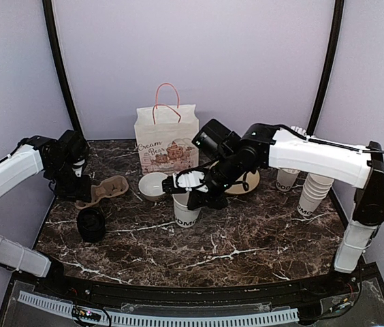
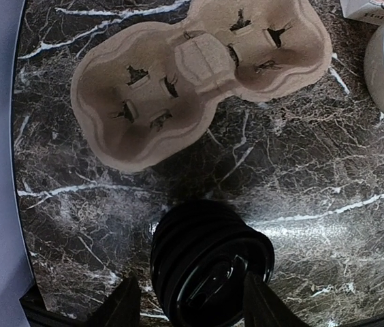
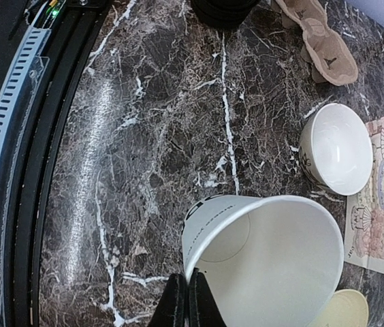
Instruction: Pack the takeout coffee
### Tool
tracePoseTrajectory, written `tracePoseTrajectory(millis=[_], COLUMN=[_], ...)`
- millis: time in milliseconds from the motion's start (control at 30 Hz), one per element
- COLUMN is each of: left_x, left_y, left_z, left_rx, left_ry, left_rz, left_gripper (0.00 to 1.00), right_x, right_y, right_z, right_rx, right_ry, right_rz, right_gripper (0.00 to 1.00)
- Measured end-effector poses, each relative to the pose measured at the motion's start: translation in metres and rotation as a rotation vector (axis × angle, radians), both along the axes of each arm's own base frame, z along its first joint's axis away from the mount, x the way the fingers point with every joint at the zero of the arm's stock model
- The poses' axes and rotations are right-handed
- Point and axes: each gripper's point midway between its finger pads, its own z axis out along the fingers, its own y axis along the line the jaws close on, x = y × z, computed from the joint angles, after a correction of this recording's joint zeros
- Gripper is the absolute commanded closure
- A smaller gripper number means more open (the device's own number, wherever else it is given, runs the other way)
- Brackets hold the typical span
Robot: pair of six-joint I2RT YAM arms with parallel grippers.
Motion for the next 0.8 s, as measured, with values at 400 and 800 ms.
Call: tracePoseTrajectory(millis=[400, 800], left_x=[-0.013, -0.029], left_y=[0.007, 0.013], left_z=[-0.018, -0.025], left_rx=[0.038, 0.072], left_ry=[0.061, 0.123], left_rz=[0.004, 0.007], left_gripper=[0.47, 0.63], right_x=[0.017, 0.020], right_y=[0.023, 0.028], right_z=[-0.042, -0.060], right_rx=[-0.043, -0.069], right_ry=[0.004, 0.025], right_rz=[-0.095, -0.122], right_gripper=[1.00, 0.92])
